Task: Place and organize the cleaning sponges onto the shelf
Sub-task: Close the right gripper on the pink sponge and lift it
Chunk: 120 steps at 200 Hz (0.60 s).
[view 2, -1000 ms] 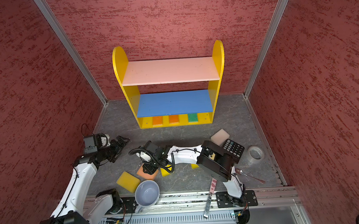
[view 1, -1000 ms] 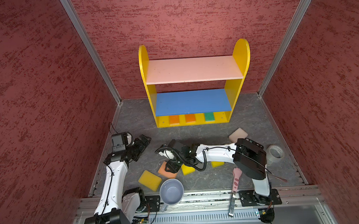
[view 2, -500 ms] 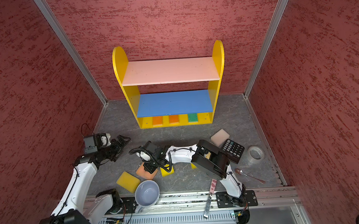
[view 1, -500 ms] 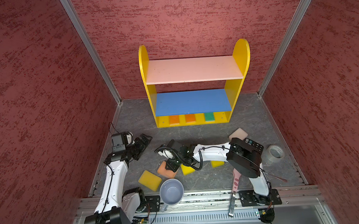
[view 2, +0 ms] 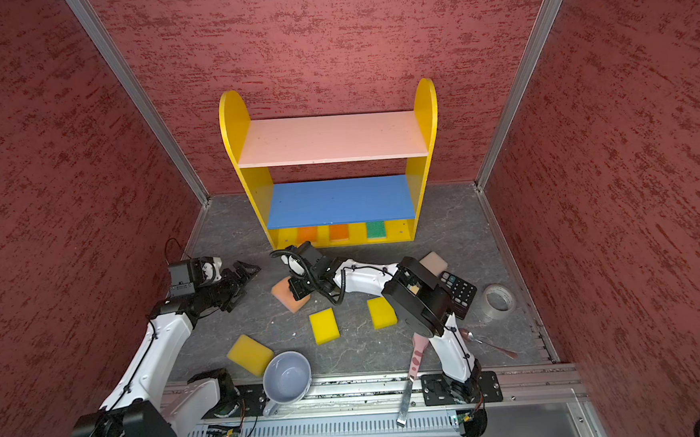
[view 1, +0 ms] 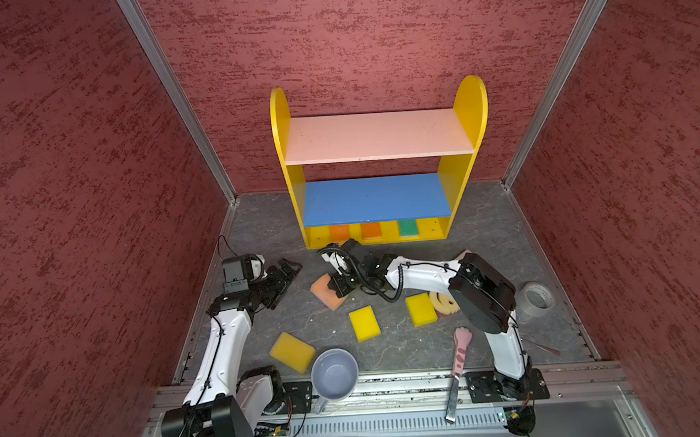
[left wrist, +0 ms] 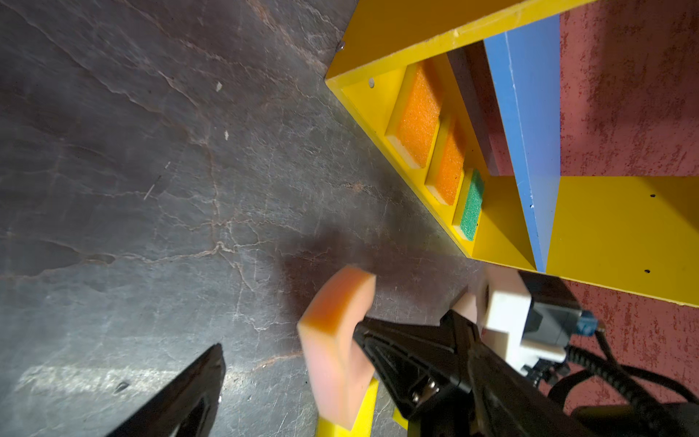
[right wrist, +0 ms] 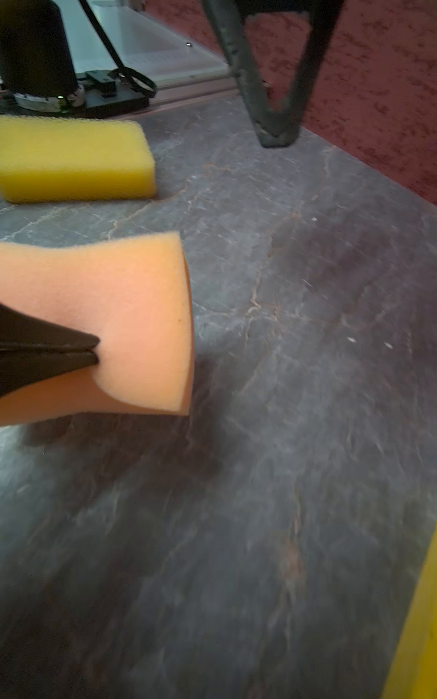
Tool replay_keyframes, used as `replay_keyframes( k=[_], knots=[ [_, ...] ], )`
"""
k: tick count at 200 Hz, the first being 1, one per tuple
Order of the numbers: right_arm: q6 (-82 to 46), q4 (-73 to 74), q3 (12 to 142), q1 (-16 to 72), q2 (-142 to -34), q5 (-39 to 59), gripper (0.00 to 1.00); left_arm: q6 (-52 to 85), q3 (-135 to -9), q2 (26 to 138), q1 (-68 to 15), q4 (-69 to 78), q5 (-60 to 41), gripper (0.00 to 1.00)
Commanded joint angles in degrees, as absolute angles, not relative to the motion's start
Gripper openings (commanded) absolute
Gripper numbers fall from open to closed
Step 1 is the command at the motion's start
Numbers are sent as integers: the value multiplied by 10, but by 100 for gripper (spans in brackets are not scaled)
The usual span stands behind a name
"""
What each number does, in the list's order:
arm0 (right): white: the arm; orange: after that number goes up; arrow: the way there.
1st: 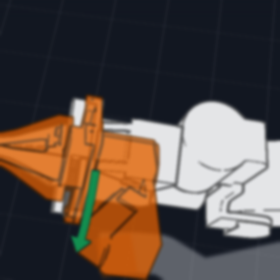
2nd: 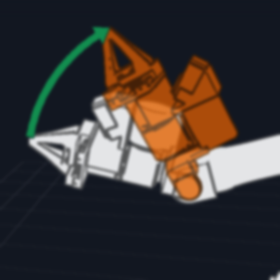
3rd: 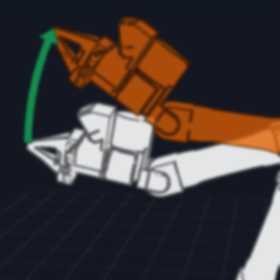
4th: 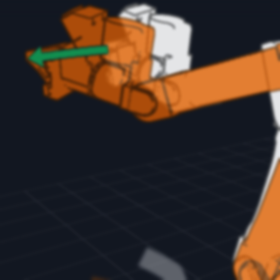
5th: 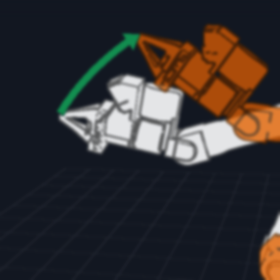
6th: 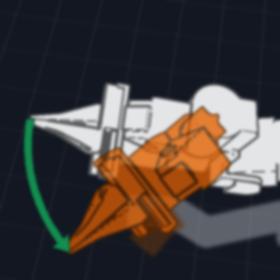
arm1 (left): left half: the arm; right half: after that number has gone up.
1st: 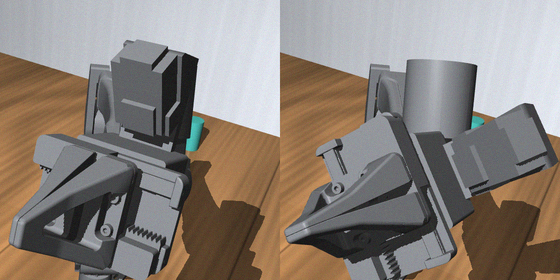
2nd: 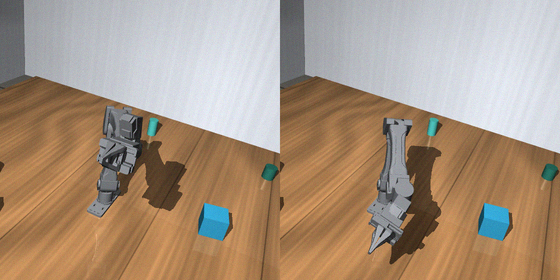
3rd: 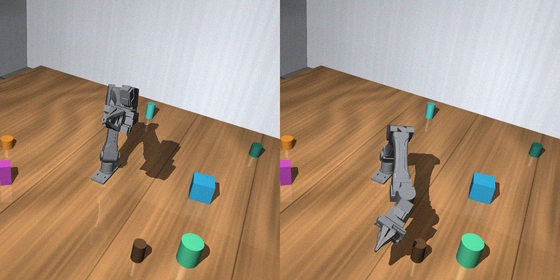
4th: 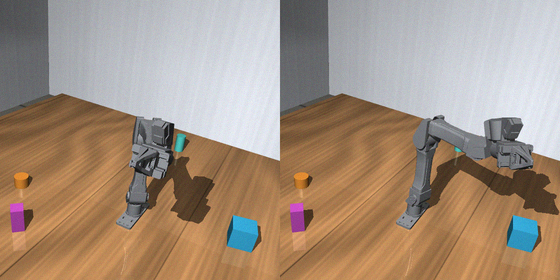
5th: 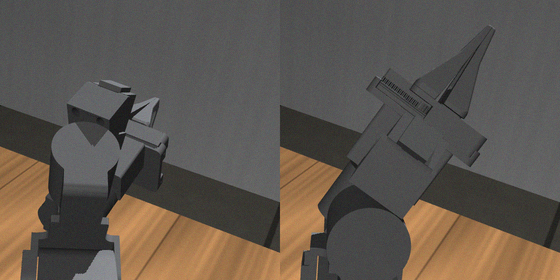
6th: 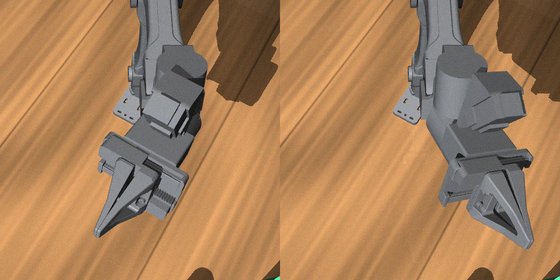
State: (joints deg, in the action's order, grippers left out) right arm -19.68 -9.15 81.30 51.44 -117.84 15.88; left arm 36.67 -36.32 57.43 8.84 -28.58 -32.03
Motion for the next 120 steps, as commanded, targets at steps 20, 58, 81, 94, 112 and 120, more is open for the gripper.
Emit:
replay_keyframes(
  k=[20, 58, 81, 94, 112, 120],
  knots=[
    [-244, -100, 813, 484, -1166, 107, 7, 374, -364, 583, 70, -263, -318, 100],
    [-265, -68, 752, 467, -1127, 84, 40, 383, -357, 584, 55, -235, -322, 100],
    [-273, -51, 716, 457, -1097, 75, 46, 380, -364, 597, 43, -242, -309, 100],
    [-270, -56, 711, 455, -1090, 77, 46, 379, -370, 604, 38, -245, -305, 100],
    [-260, -54, 711, 456, -1094, 102, 46, 376, -373, 611, 33, -244, -302, 100],
    [-260, -52, 712, 457, -1098, 113, 47, 377, -375, 613, 34, -244, -301, 100]
  ],
)
